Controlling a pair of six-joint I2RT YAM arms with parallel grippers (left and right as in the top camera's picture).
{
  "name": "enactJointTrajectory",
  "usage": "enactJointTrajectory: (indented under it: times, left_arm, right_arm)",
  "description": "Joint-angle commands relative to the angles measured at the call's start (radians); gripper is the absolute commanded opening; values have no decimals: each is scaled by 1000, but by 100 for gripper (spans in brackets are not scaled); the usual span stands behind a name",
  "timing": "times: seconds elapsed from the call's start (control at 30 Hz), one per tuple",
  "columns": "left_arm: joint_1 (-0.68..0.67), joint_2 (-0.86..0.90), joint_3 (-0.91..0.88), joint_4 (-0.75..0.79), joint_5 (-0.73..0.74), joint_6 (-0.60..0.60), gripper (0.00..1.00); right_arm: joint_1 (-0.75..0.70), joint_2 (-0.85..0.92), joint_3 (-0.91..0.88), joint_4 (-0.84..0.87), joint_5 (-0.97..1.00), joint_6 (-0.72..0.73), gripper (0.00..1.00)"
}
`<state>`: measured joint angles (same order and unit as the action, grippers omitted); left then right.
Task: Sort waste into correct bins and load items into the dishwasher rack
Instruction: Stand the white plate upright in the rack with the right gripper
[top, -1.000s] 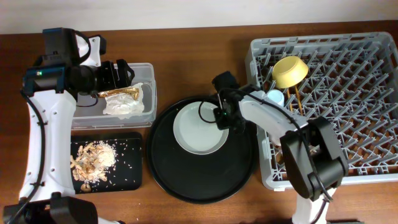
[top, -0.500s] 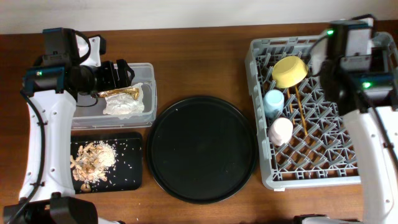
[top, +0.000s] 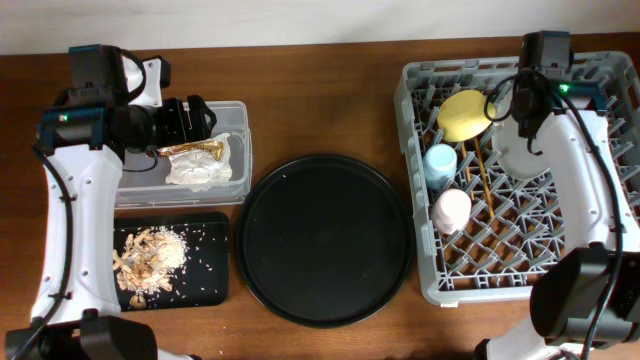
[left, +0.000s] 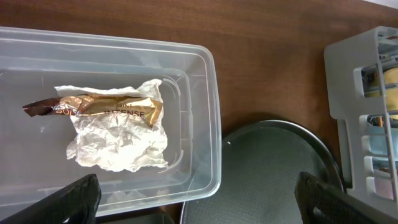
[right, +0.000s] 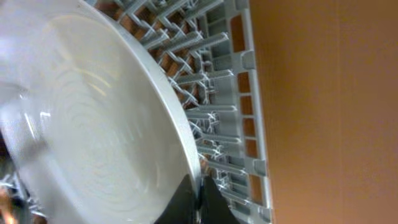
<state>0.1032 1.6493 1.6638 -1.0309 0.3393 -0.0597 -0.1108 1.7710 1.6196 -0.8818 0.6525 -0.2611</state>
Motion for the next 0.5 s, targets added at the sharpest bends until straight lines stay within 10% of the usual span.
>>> enactJointTrajectory:
  times: [0.0, 0.2, 0.27, 0.4, 0.47]
  left_arm:
    - [0, 0, 0, 1, 0, 8, 99]
    - [0, 0, 0, 1, 0, 8, 99]
    - [0, 0, 0, 1, 0, 8, 99]
    - [0, 0, 0, 1, 0, 8, 99]
    - [0, 0, 0, 1, 0, 8, 99]
  right_arm:
    - [-5, 3, 4, 34, -112, 19, 24]
    - [-2, -5, 6, 161, -154, 18, 99]
    - [7, -32, 44, 195, -181, 19, 99]
    - [64, -93, 53, 104, -1064, 142, 99]
    - [92, -88, 53, 85, -1183, 169, 99]
